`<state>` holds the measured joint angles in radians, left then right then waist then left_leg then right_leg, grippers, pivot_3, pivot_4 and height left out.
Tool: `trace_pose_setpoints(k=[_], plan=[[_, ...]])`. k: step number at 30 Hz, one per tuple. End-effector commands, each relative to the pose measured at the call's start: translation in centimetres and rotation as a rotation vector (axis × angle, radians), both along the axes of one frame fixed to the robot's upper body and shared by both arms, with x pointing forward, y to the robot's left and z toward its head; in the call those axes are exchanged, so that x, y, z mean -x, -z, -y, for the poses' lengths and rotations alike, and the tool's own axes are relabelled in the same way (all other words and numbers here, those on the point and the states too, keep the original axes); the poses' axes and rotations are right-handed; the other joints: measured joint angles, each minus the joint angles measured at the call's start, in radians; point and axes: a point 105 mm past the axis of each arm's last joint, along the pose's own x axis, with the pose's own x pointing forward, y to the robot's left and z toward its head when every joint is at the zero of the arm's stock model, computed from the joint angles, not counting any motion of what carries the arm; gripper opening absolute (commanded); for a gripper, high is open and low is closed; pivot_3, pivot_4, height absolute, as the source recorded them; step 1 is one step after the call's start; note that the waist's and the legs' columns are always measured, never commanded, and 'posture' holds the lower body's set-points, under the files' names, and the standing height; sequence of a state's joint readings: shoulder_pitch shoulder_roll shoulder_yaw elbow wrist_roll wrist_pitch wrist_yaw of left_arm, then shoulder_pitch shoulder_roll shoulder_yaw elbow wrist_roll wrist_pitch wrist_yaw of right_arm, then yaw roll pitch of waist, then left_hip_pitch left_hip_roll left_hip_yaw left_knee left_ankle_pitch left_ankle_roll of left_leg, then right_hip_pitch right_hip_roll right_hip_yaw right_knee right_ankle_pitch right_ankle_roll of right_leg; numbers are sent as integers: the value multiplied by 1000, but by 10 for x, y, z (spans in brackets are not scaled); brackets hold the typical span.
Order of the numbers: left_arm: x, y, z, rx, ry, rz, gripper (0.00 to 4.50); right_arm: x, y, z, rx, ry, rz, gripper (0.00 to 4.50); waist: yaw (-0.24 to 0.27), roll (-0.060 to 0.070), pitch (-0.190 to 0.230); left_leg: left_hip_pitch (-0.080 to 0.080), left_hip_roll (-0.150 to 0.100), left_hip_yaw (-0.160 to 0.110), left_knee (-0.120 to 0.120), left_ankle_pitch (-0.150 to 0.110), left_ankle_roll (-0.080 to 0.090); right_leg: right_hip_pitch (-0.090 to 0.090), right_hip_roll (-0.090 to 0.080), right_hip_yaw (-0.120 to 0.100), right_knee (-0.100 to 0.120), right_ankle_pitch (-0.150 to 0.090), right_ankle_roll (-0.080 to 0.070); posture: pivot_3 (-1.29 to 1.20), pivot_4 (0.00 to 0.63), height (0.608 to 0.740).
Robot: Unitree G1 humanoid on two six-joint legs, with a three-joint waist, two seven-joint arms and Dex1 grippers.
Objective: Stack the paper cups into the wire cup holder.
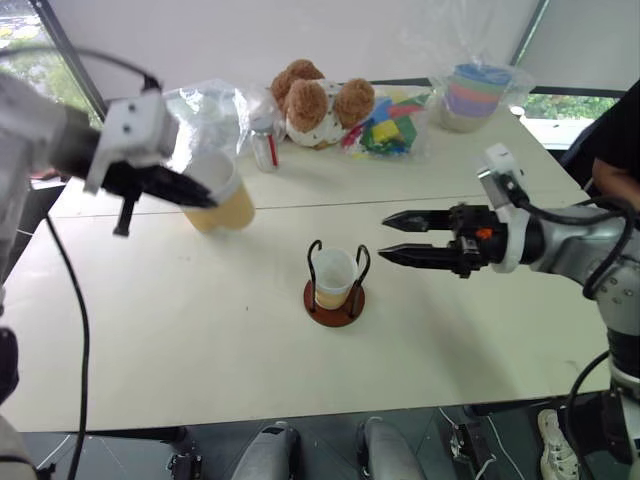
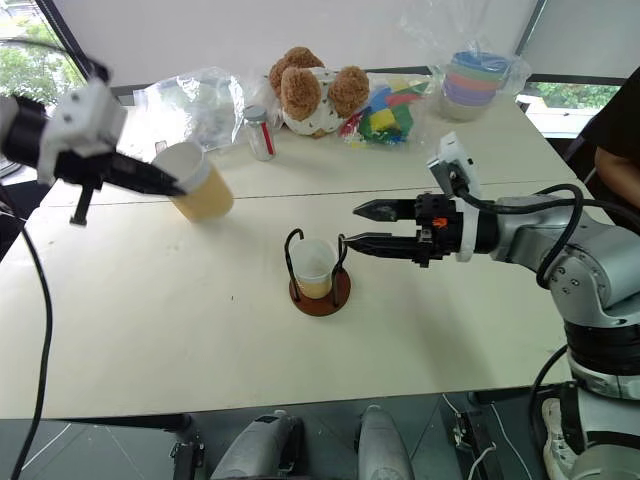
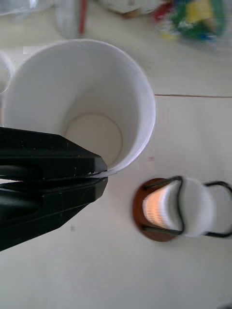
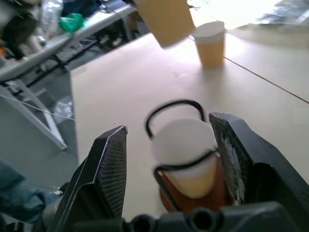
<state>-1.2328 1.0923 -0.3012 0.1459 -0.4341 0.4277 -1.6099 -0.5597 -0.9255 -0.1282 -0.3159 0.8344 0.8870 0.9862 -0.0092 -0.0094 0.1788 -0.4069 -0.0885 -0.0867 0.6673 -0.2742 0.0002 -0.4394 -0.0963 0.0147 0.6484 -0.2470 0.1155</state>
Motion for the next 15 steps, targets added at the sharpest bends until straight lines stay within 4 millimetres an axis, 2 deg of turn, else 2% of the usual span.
trace_pose_setpoints(k=[1,3,8,15], plan=[[7,-6,34,30,181,-65,39,3,-1,26,120,106,82,2924,3,0,0,0,0,0,0,0,1,0,0,0,0,0,1,0,150,740],[4,-4,46,25,236,-73,39,7,6,31,171,126,78,2924,-2,1,0,0,-1,1,0,-1,1,0,-1,1,0,-1,1,0,150,740],[-4,7,71,-14,342,-93,39,16,5,28,157,145,97,2924,-17,1,0,1,0,4,0,-1,1,-2,0,4,2,-1,1,0,150,740],[-9,27,87,-114,427,-93,39,24,6,24,120,181,104,2924,-1,1,0,1,0,3,0,-1,1,-2,-1,4,1,-1,1,0,150,740]])
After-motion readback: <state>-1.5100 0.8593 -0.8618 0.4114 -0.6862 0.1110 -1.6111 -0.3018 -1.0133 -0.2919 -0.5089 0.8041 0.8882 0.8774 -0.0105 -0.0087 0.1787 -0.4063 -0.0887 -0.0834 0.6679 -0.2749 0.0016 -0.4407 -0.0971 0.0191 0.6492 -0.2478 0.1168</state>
